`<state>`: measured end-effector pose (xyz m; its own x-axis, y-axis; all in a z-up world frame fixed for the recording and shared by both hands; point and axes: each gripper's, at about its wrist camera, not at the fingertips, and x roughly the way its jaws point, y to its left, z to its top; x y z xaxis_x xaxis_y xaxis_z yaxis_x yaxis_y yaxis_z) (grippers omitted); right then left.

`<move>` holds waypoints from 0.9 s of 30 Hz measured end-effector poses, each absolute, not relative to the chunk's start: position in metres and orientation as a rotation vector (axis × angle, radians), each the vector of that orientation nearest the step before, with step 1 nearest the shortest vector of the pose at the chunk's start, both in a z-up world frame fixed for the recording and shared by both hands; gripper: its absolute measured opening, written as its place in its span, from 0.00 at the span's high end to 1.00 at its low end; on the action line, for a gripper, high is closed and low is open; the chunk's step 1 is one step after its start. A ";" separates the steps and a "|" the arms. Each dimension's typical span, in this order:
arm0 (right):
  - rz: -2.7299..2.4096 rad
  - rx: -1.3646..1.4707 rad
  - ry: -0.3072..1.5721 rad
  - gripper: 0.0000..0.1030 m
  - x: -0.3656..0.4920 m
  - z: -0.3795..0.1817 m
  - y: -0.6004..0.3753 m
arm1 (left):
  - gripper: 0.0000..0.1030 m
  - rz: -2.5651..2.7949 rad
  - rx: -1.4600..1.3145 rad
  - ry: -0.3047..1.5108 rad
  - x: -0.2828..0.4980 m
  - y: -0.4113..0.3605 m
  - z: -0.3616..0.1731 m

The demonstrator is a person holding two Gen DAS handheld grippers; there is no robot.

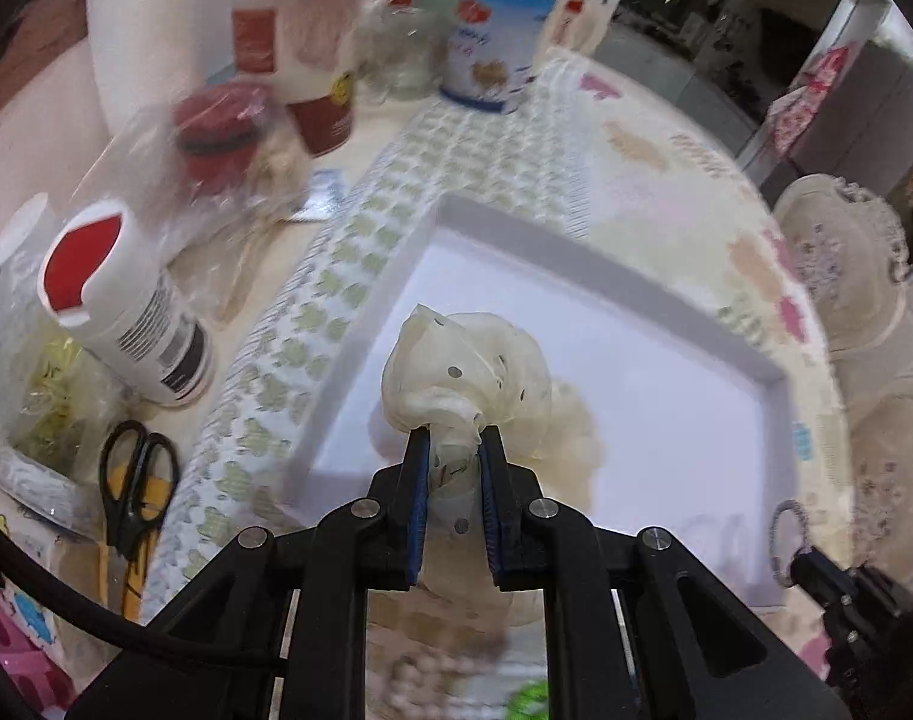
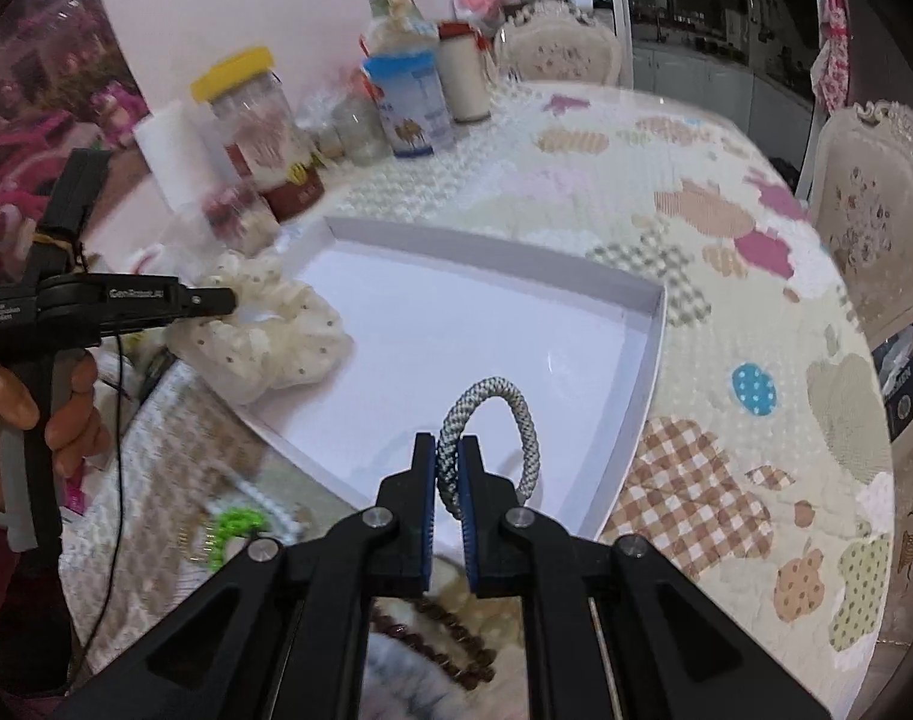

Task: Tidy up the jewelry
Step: 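Carry both held items into the white tray and open both grippers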

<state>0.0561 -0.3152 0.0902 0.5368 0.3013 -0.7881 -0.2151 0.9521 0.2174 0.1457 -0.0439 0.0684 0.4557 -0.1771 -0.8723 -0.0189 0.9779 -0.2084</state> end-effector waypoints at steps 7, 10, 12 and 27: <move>0.312 0.090 1.059 0.93 0.079 0.050 -0.311 | 0.89 -0.049 -0.189 1.165 0.143 -0.029 0.039; 0.302 0.059 1.095 0.93 0.080 0.040 -0.308 | 0.89 -0.056 -0.181 1.164 0.138 -0.030 0.038; 0.283 0.043 1.119 0.93 0.079 0.034 -0.310 | 0.89 -0.055 -0.175 1.164 0.135 -0.031 0.039; 0.315 0.197 1.049 0.51 0.054 0.057 -0.327 | 0.57 -0.049 -0.208 1.160 0.110 -0.028 0.050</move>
